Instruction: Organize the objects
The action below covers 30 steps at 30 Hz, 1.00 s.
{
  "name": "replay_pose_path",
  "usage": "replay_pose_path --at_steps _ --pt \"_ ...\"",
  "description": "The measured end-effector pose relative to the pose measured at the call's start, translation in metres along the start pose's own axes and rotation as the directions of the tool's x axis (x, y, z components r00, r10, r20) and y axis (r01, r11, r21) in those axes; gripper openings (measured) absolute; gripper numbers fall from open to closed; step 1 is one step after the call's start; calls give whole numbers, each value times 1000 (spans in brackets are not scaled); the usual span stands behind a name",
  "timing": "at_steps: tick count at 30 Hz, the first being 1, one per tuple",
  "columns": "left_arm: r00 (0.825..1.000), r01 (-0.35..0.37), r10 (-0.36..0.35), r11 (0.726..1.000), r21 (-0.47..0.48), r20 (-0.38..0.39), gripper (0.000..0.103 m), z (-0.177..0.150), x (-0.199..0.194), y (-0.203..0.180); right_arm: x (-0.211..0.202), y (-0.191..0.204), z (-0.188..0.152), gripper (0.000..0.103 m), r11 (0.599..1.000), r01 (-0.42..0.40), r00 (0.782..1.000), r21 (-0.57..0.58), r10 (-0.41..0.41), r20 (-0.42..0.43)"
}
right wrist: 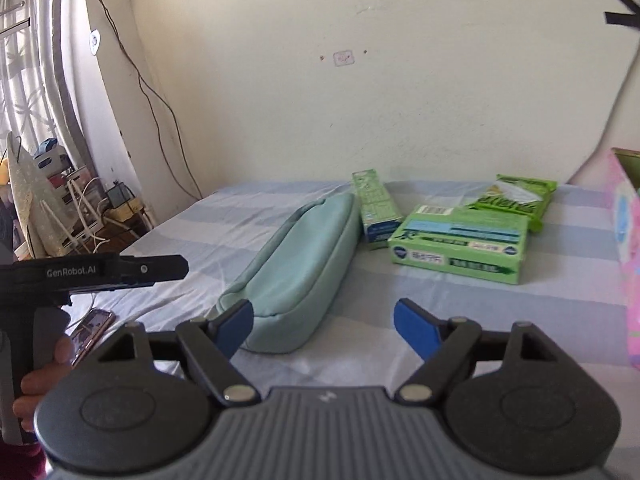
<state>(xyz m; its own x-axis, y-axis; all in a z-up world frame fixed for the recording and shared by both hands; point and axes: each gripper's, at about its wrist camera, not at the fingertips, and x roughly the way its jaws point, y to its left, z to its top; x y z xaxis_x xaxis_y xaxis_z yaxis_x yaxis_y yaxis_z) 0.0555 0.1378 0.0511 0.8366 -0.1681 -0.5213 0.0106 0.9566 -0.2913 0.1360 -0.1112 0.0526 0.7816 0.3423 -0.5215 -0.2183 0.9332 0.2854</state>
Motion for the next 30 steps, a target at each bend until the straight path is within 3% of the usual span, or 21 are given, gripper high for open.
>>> replay_pose_path --at_steps 5,7,8,9,10,11,12,16,20,23,24,25,27,28,30 --pt "997 26 -29 998 -48 -75 78 -3 31 6 47 0 13 76 996 -52 995 71 58 -83" --pt "992 25 -32 998 -61 -125 69 -9 43 6 69 -3 14 65 994 -56 988 99 69 -139" --pt "989 39 -49 996 -78 -140 65 -13 46 6 77 -5 12 52 990 -68 983 124 88 -160" --pt "991 42 -51 996 -75 -126 57 -15 45 4 81 -8 11 46 983 -93 978 156 120 -171" --pt "990 51 -58 997 -61 -131 52 -16 45 0 79 -10 10 42 982 -93 979 165 121 -165" --pt "986 84 -91 995 -57 -138 38 -16 45 -4 76 -10 10 38 984 -96 979 153 121 -164" --pt "977 124 -134 990 -67 -164 34 -18 45 -9 71 -11 10 36 986 -104 978 134 125 -164" --pt "967 172 -164 985 24 -196 35 -33 34 -47 38 -17 4 35 996 -82 983 45 88 -163" --pt "922 313 -274 944 109 -272 41 -57 22 -99 -16 -44 -10 35 998 -48 984 -32 42 -171" --pt "842 489 -397 849 203 -365 47 -73 13 -144 -68 -71 -22 36 995 41 989 -86 -53 -139" --pt "827 521 -416 820 237 -379 48 -75 8 -156 -86 -80 -25 37 990 107 988 -89 -116 -102" --pt "823 538 -424 795 279 -378 48 -75 2 -166 -103 -89 -27 38 983 167 983 -78 -172 -68" --pt "837 538 -434 767 350 -334 48 -66 -9 -175 -140 -108 -34 43 968 249 969 -26 -249 3" --pt "858 510 -426 772 379 -287 49 -57 -12 -175 -156 -115 -38 44 964 266 964 1 -266 33" --pt "903 429 -381 808 404 -197 58 -36 -9 -171 -176 -123 -48 56 959 278 957 48 -281 68"
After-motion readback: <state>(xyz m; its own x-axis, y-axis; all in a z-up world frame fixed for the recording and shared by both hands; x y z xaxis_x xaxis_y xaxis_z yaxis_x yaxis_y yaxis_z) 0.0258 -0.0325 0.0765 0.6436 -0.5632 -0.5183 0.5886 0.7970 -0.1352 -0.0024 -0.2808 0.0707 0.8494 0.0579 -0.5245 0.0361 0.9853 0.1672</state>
